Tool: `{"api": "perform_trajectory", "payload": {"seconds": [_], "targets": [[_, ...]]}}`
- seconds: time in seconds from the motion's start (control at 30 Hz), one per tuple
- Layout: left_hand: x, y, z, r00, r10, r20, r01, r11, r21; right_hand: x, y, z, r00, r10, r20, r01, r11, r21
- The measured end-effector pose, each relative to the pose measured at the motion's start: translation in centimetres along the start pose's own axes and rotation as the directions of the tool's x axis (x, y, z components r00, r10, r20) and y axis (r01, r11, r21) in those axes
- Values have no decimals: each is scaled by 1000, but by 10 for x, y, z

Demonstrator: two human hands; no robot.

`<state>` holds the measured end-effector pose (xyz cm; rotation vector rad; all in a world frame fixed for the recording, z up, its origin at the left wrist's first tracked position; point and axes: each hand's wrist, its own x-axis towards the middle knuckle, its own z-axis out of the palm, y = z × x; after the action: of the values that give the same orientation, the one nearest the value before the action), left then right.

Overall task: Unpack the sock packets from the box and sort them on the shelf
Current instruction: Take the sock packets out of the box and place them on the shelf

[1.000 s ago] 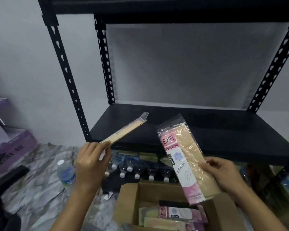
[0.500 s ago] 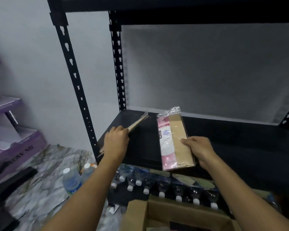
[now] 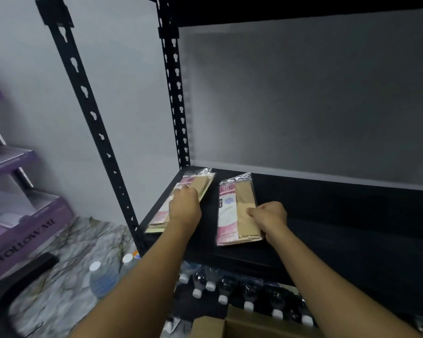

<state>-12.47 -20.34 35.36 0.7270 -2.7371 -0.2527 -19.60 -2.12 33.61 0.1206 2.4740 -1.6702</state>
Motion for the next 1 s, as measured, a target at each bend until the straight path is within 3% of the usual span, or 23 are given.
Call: {"api": "perform_trajectory", "payload": {"seconds": [0.2,0.43,0.7,0.83,1.0], "targets": [[6,-25,15,994,-33,104,48,988,-146,3,-3,23,998,-7,59,17,985,-171],[3,-25,13,993,-70,96,94,958,-271,-1,-7,27,994,-78,77,102,917,-386],[-19,-25,5,999,4,-35,-14,955,-297,-17,-2,13,980,-187,67,197,886,-420],[-46,-22,2,995,40,-96,-69,946,-316,-37,10,-8,942,-335,31,321,866,-384],[-94,-13,-2,981,121,-152,-168,922,-348,-66,34,-43,884,-459,90,459,814,-356]]}}
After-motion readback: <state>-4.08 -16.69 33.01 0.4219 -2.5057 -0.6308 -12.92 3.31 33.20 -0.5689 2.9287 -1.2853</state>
